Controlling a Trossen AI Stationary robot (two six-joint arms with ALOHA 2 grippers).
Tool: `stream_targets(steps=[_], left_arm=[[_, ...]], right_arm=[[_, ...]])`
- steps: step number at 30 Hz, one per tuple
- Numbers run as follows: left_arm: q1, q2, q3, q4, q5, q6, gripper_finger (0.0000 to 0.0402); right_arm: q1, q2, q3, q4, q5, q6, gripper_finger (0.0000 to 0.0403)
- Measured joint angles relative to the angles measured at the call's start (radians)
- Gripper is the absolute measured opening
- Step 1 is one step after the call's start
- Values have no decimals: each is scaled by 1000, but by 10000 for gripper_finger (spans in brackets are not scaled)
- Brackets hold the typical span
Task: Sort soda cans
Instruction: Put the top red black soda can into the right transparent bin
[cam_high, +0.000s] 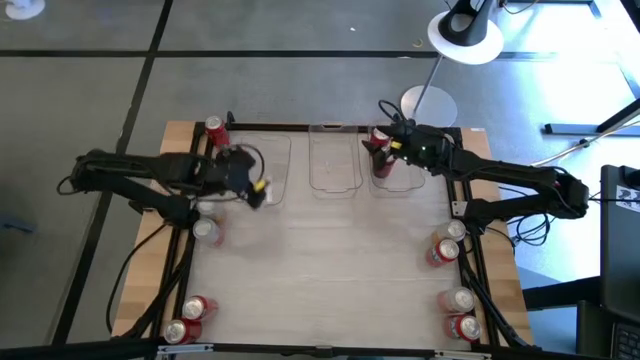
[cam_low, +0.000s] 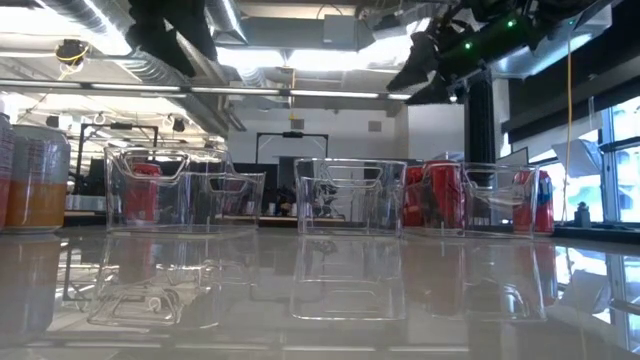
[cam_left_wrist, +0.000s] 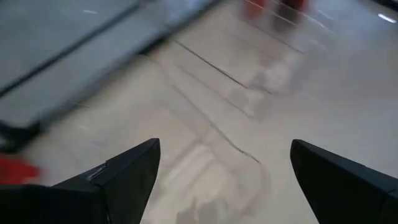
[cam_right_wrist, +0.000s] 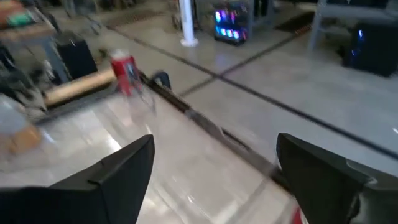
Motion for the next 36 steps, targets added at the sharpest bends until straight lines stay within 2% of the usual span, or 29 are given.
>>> stream_targets(steps=[4, 9, 15, 19, 24, 30, 36], left_arm=[[162, 1, 39, -19, -79, 2, 347], [427, 3, 43, -19, -70, 67, 347], [719, 42, 44, -14, 79, 144, 347], [852, 94, 44, -24, 159, 186, 347], [950, 179, 45, -26, 161, 235, 347], [960, 254, 63, -52, 153, 191, 347], [951, 295, 63, -41, 46, 140, 347]], right_arm=[[0, 18, 0, 74, -56, -23, 337], [0, 54, 0, 106, -85, -24, 337], [0, 118, 0, 123, -139, -27, 337], [0, 148, -1, 129, -152, -49, 337], [0, 162, -1, 154, -176, -53, 337], [0, 162, -1, 160, -188, -58, 337], [0, 165, -1, 173, -229, -61, 337]])
